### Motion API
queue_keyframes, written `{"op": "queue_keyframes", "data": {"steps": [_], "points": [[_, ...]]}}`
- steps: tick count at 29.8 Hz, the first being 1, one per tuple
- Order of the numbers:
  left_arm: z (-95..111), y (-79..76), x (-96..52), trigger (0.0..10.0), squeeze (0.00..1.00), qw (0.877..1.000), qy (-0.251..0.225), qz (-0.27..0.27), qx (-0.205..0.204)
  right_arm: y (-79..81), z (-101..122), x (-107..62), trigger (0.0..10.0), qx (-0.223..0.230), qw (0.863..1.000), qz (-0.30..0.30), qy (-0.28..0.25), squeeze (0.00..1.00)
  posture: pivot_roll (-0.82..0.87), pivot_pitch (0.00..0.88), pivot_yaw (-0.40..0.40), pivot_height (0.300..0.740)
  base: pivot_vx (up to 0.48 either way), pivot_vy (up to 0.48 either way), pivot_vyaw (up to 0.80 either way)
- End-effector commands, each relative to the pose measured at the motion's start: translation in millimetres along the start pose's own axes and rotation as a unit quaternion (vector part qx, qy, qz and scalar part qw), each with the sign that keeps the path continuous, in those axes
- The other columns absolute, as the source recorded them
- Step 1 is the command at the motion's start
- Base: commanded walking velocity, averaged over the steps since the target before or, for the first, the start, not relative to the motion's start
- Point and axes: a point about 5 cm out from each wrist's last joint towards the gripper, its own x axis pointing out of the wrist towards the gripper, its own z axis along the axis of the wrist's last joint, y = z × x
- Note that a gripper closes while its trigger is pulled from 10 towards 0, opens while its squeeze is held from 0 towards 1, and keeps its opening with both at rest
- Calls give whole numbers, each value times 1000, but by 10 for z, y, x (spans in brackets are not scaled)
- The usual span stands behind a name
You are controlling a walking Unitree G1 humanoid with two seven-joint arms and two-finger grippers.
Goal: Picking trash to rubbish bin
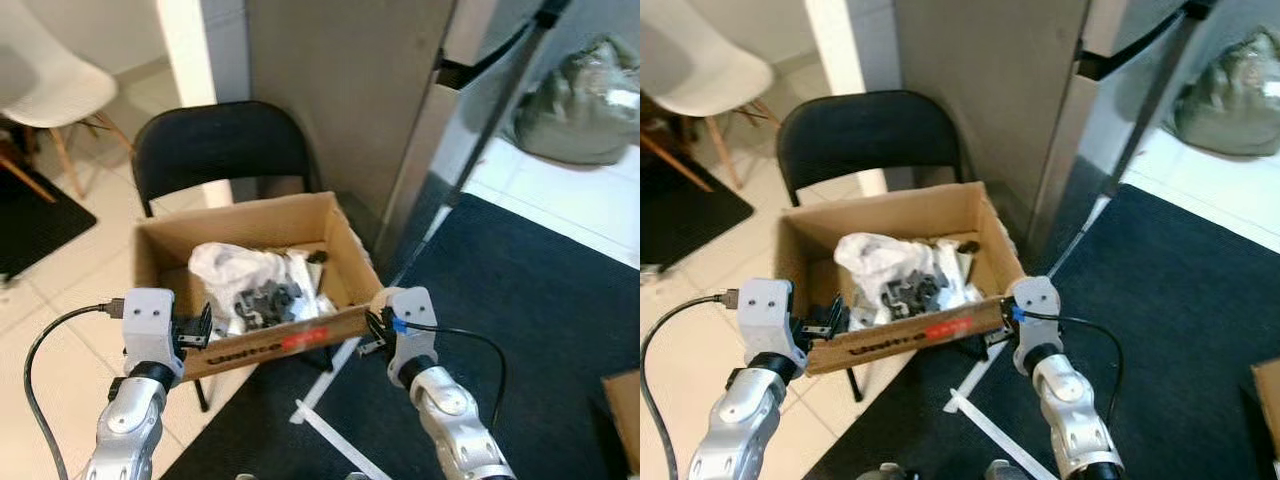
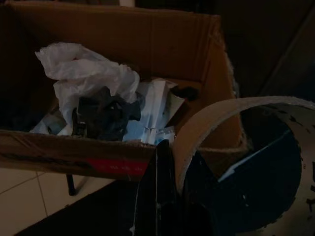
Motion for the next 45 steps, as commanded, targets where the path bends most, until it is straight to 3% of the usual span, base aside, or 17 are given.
{"op": "queue_keyframes", "data": {"steps": [1, 45], "points": [[-31, -8, -15, 10000, 35, 1000, 8, -5, 6, -22, -52, -36, 10000, 16, 1000, -11, 5, 0, 40, 148, -26, 740, 255, 0, 0], [-41, -14, -23, 10000, 35, 1000, 7, -1, 3, -38, -35, -4, 10000, 22, 1000, -5, 0, 0, 40, 141, -39, 740, 258, 0, 0]]}}
